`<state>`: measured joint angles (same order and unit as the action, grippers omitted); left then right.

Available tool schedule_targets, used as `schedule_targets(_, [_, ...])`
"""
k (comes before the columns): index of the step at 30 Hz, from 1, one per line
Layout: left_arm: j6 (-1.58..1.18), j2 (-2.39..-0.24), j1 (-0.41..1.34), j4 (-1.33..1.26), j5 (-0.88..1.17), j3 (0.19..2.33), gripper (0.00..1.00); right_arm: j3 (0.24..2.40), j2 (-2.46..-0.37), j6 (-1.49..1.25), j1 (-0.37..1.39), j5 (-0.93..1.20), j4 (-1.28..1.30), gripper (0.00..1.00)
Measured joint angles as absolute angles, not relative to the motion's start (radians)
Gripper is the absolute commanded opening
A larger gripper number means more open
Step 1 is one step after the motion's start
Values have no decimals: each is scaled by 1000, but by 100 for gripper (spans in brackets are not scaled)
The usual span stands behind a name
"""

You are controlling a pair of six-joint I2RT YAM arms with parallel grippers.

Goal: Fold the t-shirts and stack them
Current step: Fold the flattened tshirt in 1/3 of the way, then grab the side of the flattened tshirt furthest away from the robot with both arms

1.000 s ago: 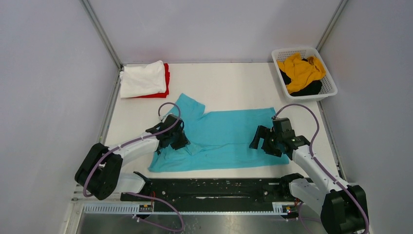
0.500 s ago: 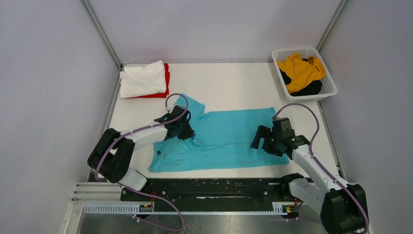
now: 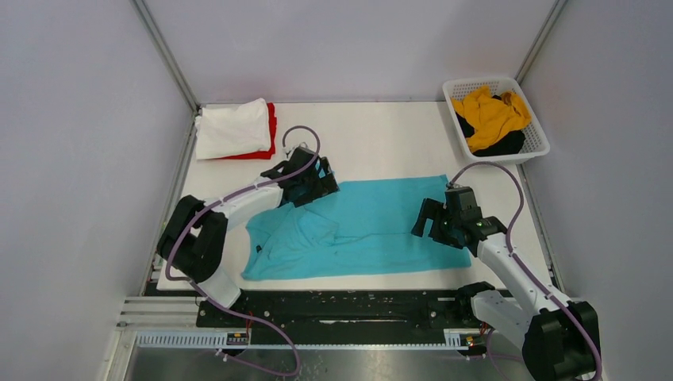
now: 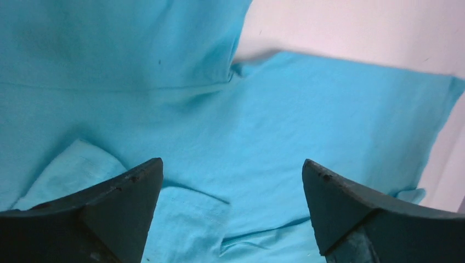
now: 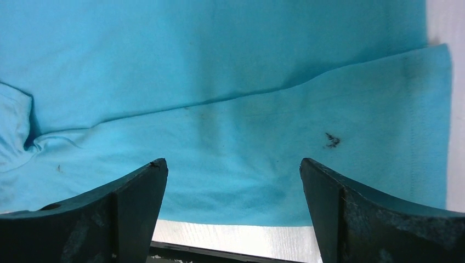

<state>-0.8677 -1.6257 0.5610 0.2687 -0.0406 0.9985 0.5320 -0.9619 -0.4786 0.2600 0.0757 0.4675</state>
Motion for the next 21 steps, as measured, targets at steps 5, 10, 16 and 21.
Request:
schedule_targets(5, [-781, -1646, 512, 341, -97, 1158, 99, 559, -953, -479, 260, 19, 475, 99])
schedule_targets(10, [-675, -1851, 402, 420, -128, 1484, 99, 564, -949, -471, 260, -7, 478, 99])
schedule_targets(16, [-521, -2146, 334, 580, -174, 1858, 99, 564, -950, -459, 260, -10, 480, 100])
schedule_targets(21, [-451, -2305, 313, 681, -165, 2003, 99, 564, -967, -444, 260, -8, 480, 99])
